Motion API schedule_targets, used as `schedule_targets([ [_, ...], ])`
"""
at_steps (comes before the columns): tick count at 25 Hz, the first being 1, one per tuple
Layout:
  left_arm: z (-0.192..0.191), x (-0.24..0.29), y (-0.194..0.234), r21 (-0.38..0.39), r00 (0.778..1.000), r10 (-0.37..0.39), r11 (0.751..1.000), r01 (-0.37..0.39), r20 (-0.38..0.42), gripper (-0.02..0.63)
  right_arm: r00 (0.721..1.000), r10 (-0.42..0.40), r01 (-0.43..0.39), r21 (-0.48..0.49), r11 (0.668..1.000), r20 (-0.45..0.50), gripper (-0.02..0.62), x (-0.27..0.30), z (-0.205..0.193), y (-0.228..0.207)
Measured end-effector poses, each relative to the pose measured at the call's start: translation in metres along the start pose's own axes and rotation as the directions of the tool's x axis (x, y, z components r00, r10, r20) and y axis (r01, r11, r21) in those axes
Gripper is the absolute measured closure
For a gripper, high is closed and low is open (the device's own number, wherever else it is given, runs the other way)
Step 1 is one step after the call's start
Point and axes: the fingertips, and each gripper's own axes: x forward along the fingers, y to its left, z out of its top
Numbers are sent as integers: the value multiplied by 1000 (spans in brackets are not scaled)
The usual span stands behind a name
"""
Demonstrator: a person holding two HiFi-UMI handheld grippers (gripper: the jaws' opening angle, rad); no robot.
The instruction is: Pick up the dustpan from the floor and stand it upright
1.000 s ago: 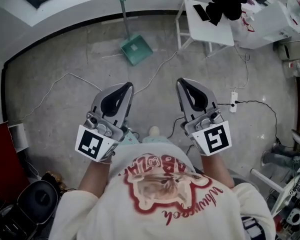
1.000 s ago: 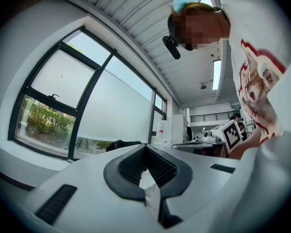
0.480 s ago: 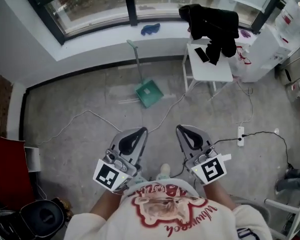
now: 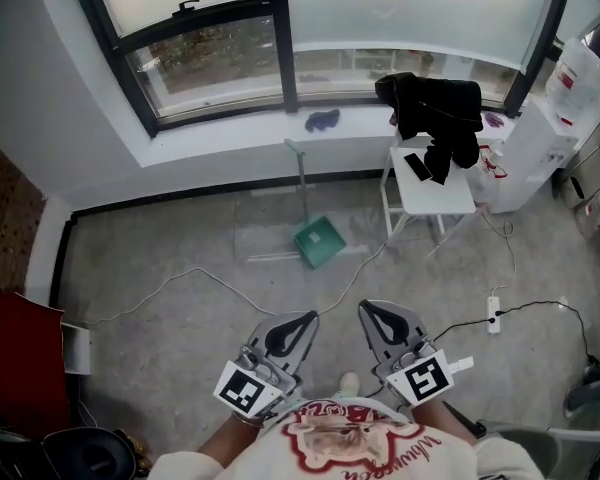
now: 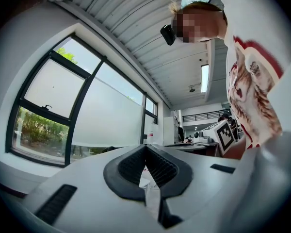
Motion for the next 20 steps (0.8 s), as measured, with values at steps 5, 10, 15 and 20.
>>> schedule_targets([
  [5, 8, -17, 5, 1, 1000, 0, 1000, 0, -1, 603, 1000, 10, -9, -17, 1000, 26, 571, 14, 21, 17],
  [10, 14, -28, 15, 7, 1000, 16, 1000, -16, 14, 603, 997, 24, -25, 10, 1000, 67, 571, 24, 25, 29],
  [15, 21, -33, 15, 15, 999, 27, 1000, -27, 31, 603, 996, 54, -54, -8, 999, 67, 571, 24, 26, 39],
  [20, 25, -34, 6, 5, 998, 37, 999, -37, 41, 603, 995, 58, -58, 0, 998, 75, 571, 16, 30, 41],
])
